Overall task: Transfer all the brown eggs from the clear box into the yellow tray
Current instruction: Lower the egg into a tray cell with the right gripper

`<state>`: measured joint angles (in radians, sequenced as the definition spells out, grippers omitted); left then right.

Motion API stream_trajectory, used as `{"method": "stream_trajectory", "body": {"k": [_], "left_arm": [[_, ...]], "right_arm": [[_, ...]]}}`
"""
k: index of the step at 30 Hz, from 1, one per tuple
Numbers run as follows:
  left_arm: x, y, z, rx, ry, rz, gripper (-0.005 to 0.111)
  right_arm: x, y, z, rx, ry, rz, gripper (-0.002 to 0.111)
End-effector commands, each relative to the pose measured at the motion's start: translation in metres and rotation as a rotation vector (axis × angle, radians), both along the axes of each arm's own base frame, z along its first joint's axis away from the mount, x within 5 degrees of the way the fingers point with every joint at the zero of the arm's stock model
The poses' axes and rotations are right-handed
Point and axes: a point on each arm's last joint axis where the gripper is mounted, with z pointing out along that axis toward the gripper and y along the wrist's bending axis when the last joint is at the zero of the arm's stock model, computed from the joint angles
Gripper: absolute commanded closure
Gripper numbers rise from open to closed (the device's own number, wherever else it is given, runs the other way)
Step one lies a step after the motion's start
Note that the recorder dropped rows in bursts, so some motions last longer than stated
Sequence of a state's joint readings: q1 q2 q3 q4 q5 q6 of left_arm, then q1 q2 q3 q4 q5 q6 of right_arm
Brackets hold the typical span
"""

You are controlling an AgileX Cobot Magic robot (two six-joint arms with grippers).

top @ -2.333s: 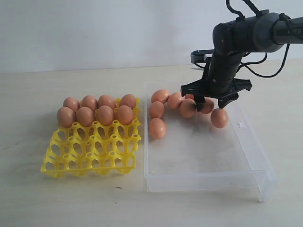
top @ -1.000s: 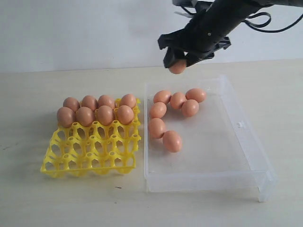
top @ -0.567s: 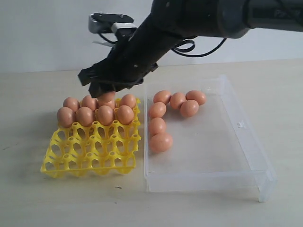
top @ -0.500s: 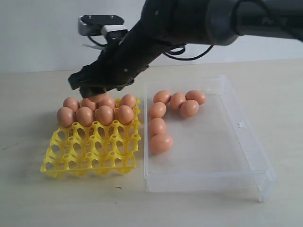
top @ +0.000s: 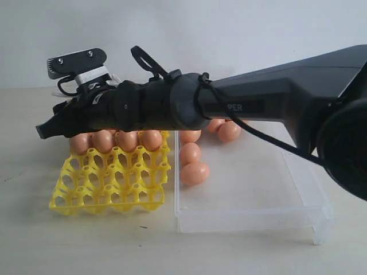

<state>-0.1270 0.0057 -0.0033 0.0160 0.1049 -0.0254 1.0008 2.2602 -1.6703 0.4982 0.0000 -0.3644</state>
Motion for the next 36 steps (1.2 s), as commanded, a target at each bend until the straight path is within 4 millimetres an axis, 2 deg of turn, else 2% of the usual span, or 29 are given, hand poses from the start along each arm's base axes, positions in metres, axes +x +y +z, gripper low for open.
{"method": "stream_trajectory", "body": {"k": [1, 12, 17, 27, 33, 36], "left_arm": [[0.0, 0.0, -0.001, -0.011, -0.003, -0.003, 0.107], [0.0, 0.0, -0.001, -0.011, -0.003, -0.003, 0.107], [0.0, 0.0, -0.001, -0.011, -0.003, -0.003, 0.107], [0.0, 0.0, -0.001, -0.011, -0.003, -0.003, 0.107], [0.0, 0.0, -0.001, -0.011, -0.003, -0.003, 0.107], [0.0, 0.0, -0.001, -0.011, -0.003, -0.003, 0.107]], "right_arm": [[-0.012, 0.006, -0.005, -0.035, 0.012, 0.048, 0.108], [-0.019, 0.006, -0.014, -0.092, 0.074, 0.086, 0.108], [-0.021, 0.006, -0.026, -0.126, 0.104, 0.098, 0.106], [-0.02, 0.006, -0.03, -0.131, 0.106, 0.096, 0.072], [-0.02, 0.007, -0.029, -0.125, 0.1, 0.093, 0.048], [-0.02, 0.007, -0.029, -0.125, 0.1, 0.093, 0.04]]}}
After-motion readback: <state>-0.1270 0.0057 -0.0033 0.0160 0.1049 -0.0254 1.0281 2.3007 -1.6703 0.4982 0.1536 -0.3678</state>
